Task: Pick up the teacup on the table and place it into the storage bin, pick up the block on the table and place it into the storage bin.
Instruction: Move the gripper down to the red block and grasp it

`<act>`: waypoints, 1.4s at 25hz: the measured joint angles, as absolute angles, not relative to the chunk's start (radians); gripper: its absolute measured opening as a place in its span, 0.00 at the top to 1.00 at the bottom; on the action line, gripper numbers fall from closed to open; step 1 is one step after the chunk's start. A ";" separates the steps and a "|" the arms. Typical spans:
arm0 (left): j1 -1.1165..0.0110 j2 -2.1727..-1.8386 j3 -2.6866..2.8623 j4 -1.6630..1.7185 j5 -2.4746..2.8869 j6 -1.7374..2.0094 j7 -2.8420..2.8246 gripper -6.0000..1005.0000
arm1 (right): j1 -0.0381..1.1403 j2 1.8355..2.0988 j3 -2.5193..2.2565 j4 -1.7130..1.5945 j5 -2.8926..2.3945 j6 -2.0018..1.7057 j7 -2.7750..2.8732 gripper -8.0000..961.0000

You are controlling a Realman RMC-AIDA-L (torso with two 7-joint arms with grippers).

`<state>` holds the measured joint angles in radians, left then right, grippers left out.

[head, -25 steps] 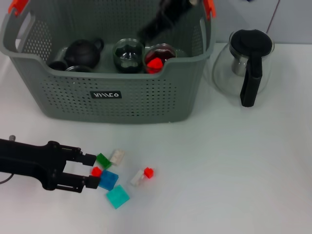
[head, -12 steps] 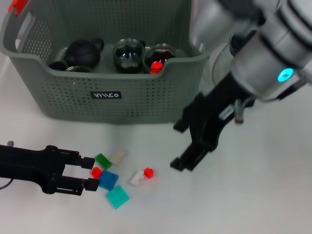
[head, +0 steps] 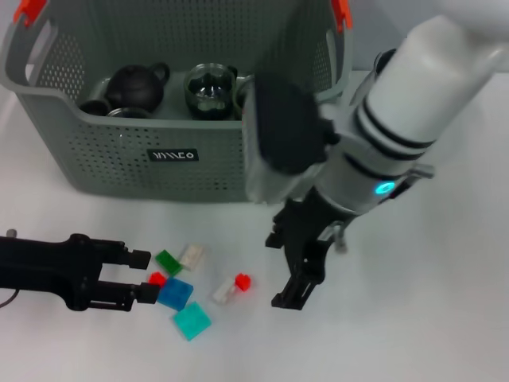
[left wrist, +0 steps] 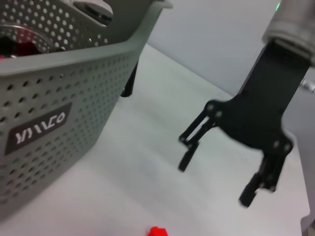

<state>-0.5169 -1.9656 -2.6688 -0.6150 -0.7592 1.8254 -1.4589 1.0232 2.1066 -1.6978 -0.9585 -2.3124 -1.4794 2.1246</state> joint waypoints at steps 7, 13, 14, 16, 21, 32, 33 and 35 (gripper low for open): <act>-0.499 -1.971 -2.721 -0.603 -0.759 1.824 -1.460 0.32 | 1.021 2.110 -1.896 -0.961 -2.313 -1.306 2.048 0.04; -0.492 -1.974 -2.757 -0.588 -0.759 1.823 -1.463 0.32 | 1.023 2.112 -1.972 -0.954 -2.312 -1.224 1.934 0.04; -0.491 -1.975 -2.759 -0.588 -0.759 1.823 -1.465 0.32 | 1.024 2.112 -1.973 -0.953 -2.308 -1.220 1.918 0.04; -0.491 -1.977 -2.762 -0.588 -0.759 1.823 -1.470 0.32 | 1.026 2.113 -1.974 -0.952 -2.301 -1.213 1.888 0.04; -0.491 -1.988 -2.766 -0.587 -0.759 1.822 -1.476 0.32 | 1.030 2.116 -1.986 -0.949 -2.274 -1.207 1.839 0.05; -0.489 -1.993 -2.766 -0.590 -0.759 1.822 -1.486 0.32 | 1.039 2.115 -1.984 -0.939 -2.234 -1.206 2.017 0.11; -0.489 -1.993 -2.766 -0.590 -0.759 1.822 -1.486 0.32 | 1.042 2.114 -1.984 -0.939 -2.234 -1.210 2.052 0.11; -0.489 -1.993 -2.763 -0.590 -0.759 1.822 -1.486 0.32 | 1.046 2.115 -1.986 -0.937 -2.238 -1.216 2.130 0.11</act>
